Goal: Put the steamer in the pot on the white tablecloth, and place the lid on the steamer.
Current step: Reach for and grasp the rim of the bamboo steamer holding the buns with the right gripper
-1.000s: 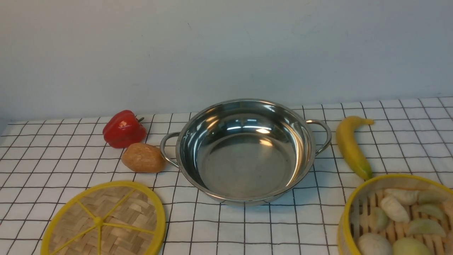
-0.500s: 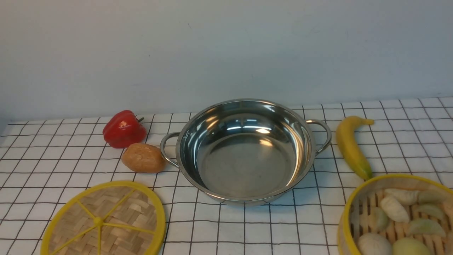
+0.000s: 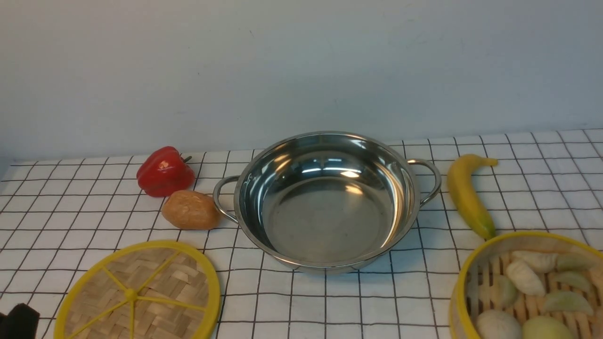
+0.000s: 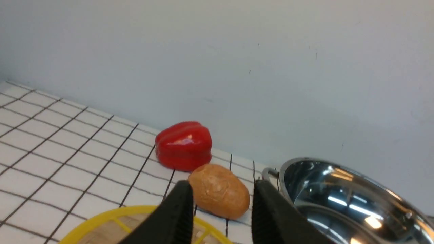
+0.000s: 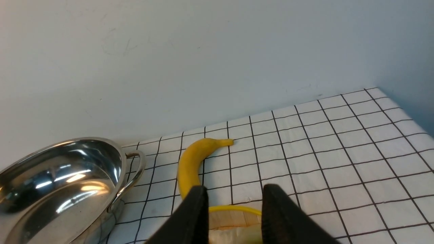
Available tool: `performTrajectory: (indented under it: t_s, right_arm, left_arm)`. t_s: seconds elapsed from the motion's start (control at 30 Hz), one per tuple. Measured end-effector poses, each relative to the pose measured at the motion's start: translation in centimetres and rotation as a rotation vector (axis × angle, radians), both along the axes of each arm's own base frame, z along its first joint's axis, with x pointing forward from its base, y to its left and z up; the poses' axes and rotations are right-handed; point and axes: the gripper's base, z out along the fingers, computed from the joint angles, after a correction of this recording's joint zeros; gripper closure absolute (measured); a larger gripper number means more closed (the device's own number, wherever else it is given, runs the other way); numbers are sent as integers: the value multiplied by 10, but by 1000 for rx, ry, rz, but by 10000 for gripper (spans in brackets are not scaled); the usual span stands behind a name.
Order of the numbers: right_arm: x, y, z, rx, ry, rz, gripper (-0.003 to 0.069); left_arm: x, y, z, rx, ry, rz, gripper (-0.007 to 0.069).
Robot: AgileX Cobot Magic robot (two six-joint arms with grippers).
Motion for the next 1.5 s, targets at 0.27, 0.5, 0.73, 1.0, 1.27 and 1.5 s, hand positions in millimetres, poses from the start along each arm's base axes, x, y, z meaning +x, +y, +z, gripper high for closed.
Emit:
performTrajectory:
  t_s: [0.27, 0.5, 0.73, 1.0, 1.27, 1.5]
  right_arm:
    - [0, 0, 0, 0, 1, 0, 417]
    - [0, 0, 0, 0, 1, 0, 417]
    - [0, 0, 0, 1, 1, 0, 417]
    - [0, 0, 0, 4, 1, 3, 417]
    - [0, 1, 0, -93, 5, 32, 417]
    - [8, 9, 1, -203, 68, 161, 417]
  left_arm:
    - [0, 1, 4, -12, -47, 14, 382]
    - [0, 1, 2, -12, -23, 6, 382]
    - [-4, -1, 24, -13, -38, -15, 382]
    - [-1, -6, 72, 47, 49, -66, 382]
    - [24, -13, 107, 253, 355, -202, 382]
    - [39, -12, 118, 321, 464, -243, 382]
